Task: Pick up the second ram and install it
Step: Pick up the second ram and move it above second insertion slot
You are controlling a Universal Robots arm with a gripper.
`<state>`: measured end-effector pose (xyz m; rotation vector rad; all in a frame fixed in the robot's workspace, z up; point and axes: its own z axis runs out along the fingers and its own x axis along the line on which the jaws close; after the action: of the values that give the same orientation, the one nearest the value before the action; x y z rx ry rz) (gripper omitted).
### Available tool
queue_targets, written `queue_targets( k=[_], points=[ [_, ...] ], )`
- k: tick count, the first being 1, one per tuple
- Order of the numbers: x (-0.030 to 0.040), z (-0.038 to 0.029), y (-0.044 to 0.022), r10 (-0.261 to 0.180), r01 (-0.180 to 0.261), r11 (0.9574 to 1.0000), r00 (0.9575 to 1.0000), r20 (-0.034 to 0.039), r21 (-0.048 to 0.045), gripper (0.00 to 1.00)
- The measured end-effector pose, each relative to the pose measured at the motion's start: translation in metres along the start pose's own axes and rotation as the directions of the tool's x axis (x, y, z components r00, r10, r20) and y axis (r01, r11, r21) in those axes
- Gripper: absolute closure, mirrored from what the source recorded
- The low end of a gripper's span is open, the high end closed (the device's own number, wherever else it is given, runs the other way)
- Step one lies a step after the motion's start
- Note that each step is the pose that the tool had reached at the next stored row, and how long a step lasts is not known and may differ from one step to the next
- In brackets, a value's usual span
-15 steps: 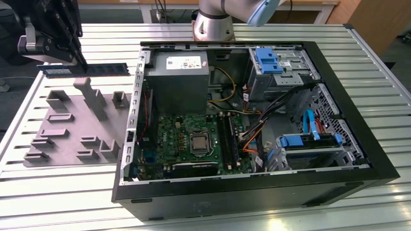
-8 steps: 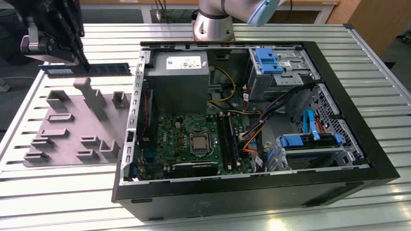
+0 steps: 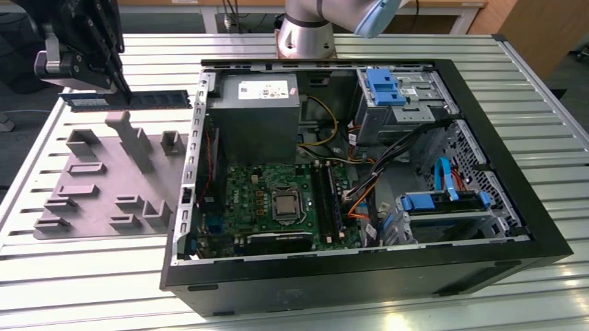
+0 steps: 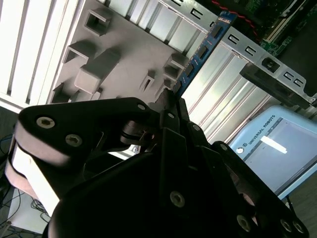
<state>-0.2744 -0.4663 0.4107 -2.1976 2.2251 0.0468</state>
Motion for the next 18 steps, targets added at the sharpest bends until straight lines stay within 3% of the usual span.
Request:
queue_targets(
  k=[18],
  points=[
    [-0.0001,-0.0001,-0.0126,0.000,0.000,1.0000,1.0000,0.0000,0.0000,0.86]
  ],
)
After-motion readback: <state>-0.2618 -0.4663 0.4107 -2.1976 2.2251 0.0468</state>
